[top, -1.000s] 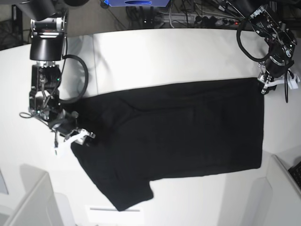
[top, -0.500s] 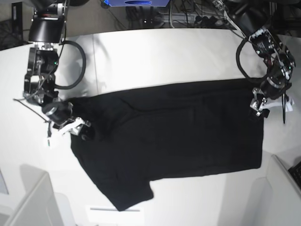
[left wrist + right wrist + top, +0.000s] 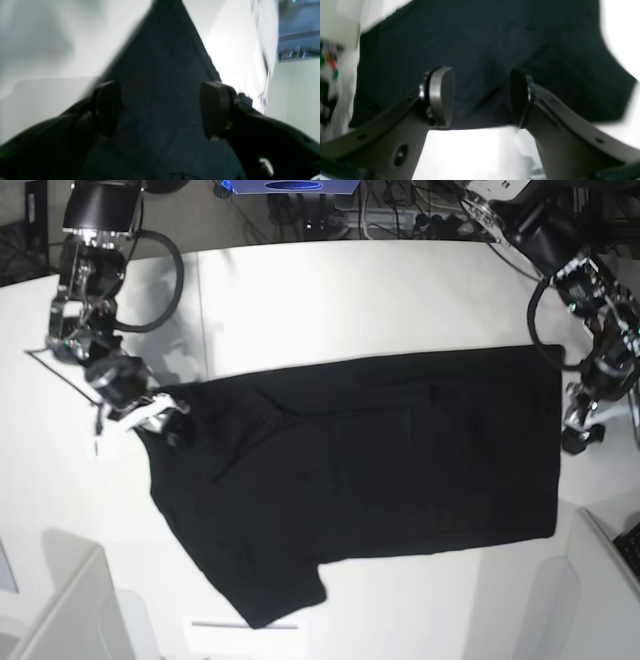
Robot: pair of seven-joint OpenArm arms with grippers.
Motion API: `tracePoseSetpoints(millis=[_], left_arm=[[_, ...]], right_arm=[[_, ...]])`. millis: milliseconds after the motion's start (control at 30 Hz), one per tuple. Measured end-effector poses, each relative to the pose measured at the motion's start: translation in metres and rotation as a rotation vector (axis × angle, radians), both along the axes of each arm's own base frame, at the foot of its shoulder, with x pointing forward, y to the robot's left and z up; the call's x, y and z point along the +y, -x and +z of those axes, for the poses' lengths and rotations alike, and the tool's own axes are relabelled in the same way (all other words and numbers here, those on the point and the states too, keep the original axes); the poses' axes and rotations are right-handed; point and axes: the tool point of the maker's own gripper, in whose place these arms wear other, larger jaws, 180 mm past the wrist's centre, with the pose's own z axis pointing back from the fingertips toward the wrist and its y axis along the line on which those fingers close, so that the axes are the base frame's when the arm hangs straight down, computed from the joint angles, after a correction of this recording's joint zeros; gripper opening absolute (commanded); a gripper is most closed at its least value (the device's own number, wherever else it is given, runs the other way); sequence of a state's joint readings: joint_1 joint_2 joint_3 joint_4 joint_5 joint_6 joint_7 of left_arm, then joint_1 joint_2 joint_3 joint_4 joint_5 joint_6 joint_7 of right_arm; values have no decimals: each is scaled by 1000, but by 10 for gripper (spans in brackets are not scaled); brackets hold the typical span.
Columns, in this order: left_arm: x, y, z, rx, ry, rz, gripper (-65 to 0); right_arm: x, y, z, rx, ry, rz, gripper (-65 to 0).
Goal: Fold the T-shirt properly
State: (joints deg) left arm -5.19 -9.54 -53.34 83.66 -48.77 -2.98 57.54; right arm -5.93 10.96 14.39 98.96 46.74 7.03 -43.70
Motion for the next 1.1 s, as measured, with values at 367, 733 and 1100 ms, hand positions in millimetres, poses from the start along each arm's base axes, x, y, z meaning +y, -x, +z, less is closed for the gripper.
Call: tracePoseSetpoints(millis=[367,733,1100], left_arm=[[13,138,-20,109,-147,-72,-179],[-27,108,-49,93,-214,-164,-179],[-27,80,-68,47,-118,-113,-181]], right_arm=[[-52,47,-34,123,-102,-334,-315],[-42,53,-59,196,-149,-340,-293],[-47,45,-58,183,-155,-355,-291]])
